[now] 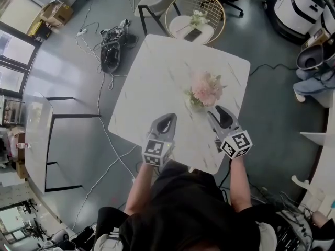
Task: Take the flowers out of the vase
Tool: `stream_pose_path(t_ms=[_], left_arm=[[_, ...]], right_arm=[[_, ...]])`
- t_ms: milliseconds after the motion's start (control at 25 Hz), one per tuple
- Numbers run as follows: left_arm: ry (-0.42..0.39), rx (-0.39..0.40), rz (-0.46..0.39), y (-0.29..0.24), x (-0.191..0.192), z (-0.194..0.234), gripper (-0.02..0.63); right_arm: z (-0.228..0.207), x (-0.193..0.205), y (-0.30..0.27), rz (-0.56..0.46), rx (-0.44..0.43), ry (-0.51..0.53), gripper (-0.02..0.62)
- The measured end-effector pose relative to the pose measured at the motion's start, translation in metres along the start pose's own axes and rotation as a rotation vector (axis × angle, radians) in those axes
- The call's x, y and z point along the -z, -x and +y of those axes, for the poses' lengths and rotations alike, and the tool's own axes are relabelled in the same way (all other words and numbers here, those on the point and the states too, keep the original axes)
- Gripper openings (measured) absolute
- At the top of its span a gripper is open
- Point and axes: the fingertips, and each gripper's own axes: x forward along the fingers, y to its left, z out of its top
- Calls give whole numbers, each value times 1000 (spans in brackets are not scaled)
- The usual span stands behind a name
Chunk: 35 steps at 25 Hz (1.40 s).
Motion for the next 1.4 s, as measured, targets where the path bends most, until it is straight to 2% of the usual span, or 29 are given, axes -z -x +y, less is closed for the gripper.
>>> stream_pose_path(t_ms=[120,240,400,720,1400], left_arm=[[4,1,12,-8,5,2,8],[6,-5,23,-13,8,6,8],[12,-17,33,-17,9,12,8],[15,-40,53,-22,12,28,8],[30,-81,71,-29,21,53,8]], right_arm=[[-4,5,-9,13,-41,-37,252],[-8,10,-19,38,-70,-55,320],[-12,10,-29,44,-116,-100,368],[-17,8,-50,54,-183,-143,394],[-17,6,-72,33,-248,-99,386]])
